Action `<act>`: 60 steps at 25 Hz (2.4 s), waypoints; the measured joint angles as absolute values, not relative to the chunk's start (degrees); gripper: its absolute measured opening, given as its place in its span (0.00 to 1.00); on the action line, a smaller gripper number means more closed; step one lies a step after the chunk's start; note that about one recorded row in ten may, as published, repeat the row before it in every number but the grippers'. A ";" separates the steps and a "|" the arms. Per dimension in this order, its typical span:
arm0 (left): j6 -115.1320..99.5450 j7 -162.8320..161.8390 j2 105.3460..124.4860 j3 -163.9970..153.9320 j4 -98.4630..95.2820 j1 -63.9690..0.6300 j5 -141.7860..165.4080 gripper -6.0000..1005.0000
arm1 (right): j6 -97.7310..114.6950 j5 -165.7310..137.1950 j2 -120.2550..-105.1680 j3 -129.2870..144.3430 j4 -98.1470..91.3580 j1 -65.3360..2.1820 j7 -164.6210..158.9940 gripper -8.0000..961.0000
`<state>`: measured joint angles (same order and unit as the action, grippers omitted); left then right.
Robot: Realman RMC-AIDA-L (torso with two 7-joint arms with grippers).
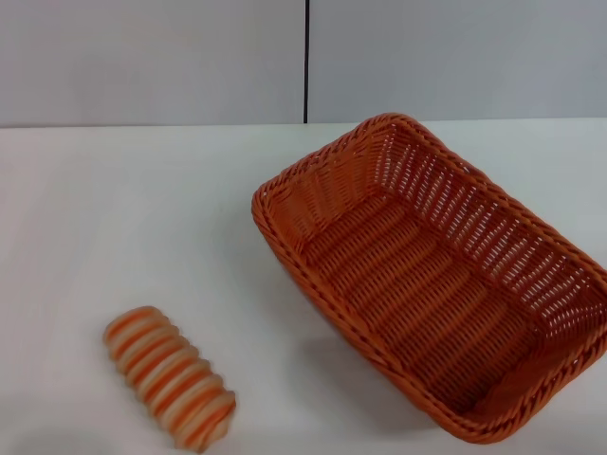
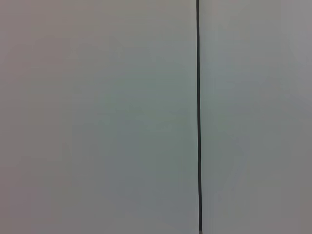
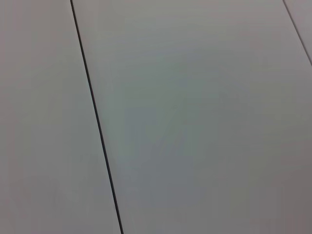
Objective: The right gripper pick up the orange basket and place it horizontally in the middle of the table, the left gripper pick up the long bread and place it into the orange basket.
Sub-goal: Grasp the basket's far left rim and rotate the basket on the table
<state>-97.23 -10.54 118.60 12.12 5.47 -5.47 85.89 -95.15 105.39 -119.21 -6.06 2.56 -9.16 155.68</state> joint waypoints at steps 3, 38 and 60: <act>-96.90 -10.84 118.60 11.88 5.45 -5.69 85.95 0.81 | -95.19 105.37 -119.20 -6.06 2.56 -9.14 155.62 0.63; -92.57 -11.04 118.57 11.04 6.15 -8.83 86.14 0.81 | -94.64 68.54 -118.01 5.12 -63.82 -16.72 72.62 0.62; -92.19 -11.08 118.47 11.07 6.16 -7.48 86.13 0.81 | -96.69 40.55 -106.64 37.97 -48.82 -42.29 43.42 0.61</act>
